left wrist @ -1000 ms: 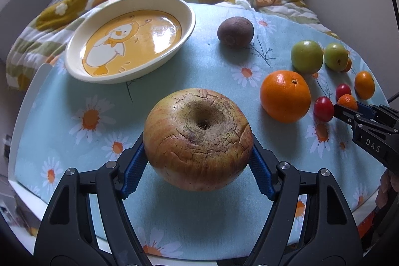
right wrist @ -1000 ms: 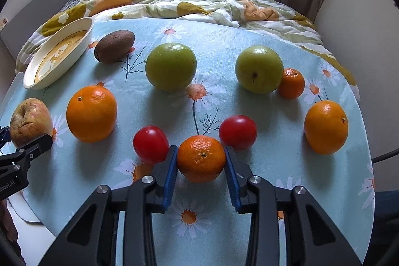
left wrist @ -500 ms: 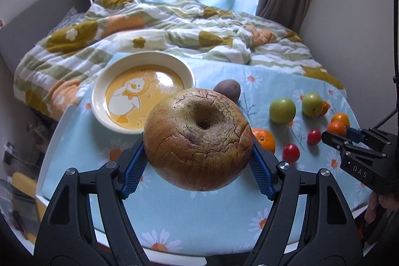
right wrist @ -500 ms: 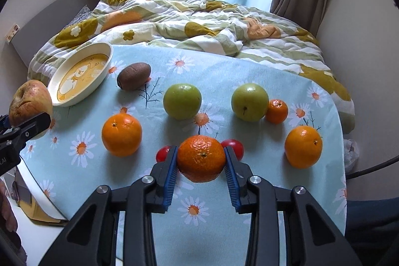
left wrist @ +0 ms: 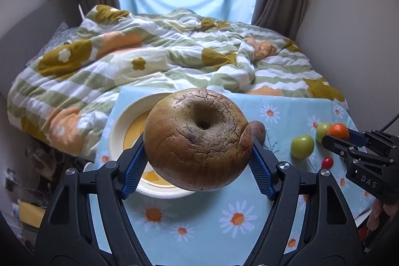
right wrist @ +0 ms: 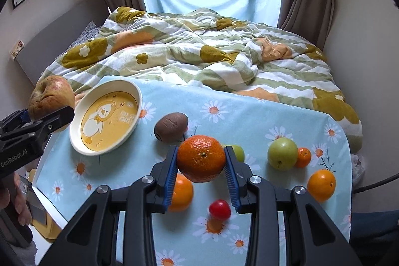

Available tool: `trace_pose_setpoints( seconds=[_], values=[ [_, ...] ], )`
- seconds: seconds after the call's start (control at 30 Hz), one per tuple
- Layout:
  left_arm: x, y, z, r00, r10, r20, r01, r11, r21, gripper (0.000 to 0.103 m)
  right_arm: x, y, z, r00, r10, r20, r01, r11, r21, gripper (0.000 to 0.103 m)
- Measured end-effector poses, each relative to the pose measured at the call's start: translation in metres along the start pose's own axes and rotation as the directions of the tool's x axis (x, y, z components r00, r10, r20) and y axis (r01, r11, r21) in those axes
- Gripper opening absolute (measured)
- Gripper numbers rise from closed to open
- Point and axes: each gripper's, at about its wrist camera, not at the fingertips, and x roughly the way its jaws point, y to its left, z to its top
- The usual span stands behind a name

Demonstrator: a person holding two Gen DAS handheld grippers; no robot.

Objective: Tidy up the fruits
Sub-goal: 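Carry the wrinkled apple onto the white plate and open the left gripper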

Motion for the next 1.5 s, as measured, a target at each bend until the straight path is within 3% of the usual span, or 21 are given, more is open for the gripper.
trace_pose_setpoints(
  seconds=[0.4, 0.77, 1.07, 1.17, 1.3, 1.5],
  values=[
    [0.081, 0.055, 0.028, 0.994, -0.054, -0.093, 0.061, 0.995, 0.075, 0.081, 0.051, 0.049, 0.032, 0.999, -0.03, -0.035, 0.033, 0.997, 0.075, 0.033],
    [0.155, 0.072, 0.028, 0.98, -0.069, -0.186, 0.096, 0.986, 0.139, 0.081, 0.079, 0.054, 0.04, 0.992, -0.087, -0.089, 0.099, 0.985, 0.139, 0.033],
    [0.168, 0.065, 0.023, 0.979, -0.018, -0.203, 0.062, 0.975, 0.215, 0.083, 0.084, 0.055, 0.042, 0.989, -0.107, -0.104, 0.122, 0.981, 0.152, 0.033],
    [0.154, 0.063, 0.028, 0.99, -0.017, -0.136, 0.049, 0.972, 0.23, 0.103, 0.083, 0.055, 0.042, 0.99, -0.101, -0.103, 0.116, 0.982, 0.151, 0.033],
    [0.145, 0.06, 0.031, 0.992, 0.014, -0.122, 0.018, 0.967, 0.254, 0.103, 0.084, 0.054, 0.044, 0.992, -0.082, -0.1, 0.096, 0.985, 0.142, 0.033],
    [0.128, 0.071, 0.029, 0.988, 0.039, -0.148, -0.009, 0.98, 0.2, 0.103, 0.084, 0.056, 0.051, 0.996, -0.03, -0.088, 0.04, 0.993, 0.114, 0.033]
  ],
)
